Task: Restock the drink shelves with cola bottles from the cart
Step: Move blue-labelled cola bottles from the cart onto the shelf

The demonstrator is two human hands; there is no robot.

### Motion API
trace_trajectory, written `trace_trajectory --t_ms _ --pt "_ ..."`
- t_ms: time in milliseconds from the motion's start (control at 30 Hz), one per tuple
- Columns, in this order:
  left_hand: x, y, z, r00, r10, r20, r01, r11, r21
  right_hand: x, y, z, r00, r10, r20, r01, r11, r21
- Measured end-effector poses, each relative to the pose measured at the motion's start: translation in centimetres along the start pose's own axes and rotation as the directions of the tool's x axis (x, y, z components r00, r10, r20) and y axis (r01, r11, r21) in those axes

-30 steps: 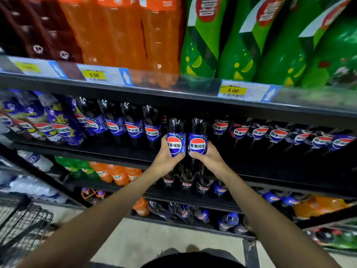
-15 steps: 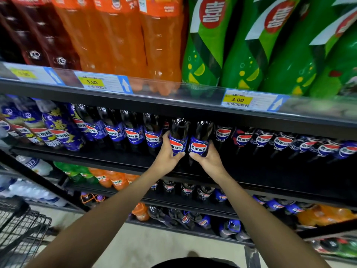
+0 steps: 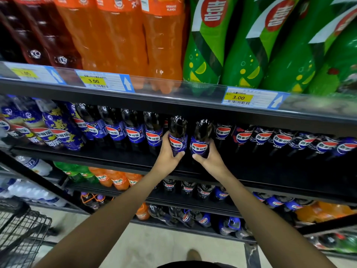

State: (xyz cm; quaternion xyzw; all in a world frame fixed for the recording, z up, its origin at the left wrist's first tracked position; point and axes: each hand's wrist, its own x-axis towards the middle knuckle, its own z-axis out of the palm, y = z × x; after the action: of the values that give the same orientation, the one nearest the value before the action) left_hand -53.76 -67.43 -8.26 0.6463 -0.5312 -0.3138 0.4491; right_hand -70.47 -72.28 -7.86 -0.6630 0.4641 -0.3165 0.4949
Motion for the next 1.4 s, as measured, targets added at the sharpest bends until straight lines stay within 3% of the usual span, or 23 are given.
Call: trace_trajectory --t_ms 200,600,933,1133,1400 --pt "-2.8 -1.2 3.0 0.957 -0.040 -0.286 0.075 0.991 0.111 -1.3 2.2 1.0 0.993 0.056 -0.101 -0.055 0.998 0.005" --pt "-3.0 -1.8 2.5 0.926 -0.069 -0.371 0.125 0.984 0.129 0.3 3.1 2.0 0.994 0.021 -0.108 -0.022 1.000 -0.010" --pt "-2.2 -1.5 2.6 0.900 -0.027 -0.436 0.201 0.912 0.358 1.7 4.0 1.9 0.991 0.013 -0.131 -0.017 0.999 -0.032" --pt "-1.5 -0.6 3.4 0.867 -0.095 -0.489 0.295 0.889 0.350 1.5 4.2 1.8 0.992 0.020 -0.121 -0.022 1.000 -0.010" --pt "-1.4 -0.6 3.6 0.862 -0.099 -0.496 0.311 0.877 0.366 1.7 4.2 1.5 0.994 0.028 -0.105 -0.026 1.000 0.014"
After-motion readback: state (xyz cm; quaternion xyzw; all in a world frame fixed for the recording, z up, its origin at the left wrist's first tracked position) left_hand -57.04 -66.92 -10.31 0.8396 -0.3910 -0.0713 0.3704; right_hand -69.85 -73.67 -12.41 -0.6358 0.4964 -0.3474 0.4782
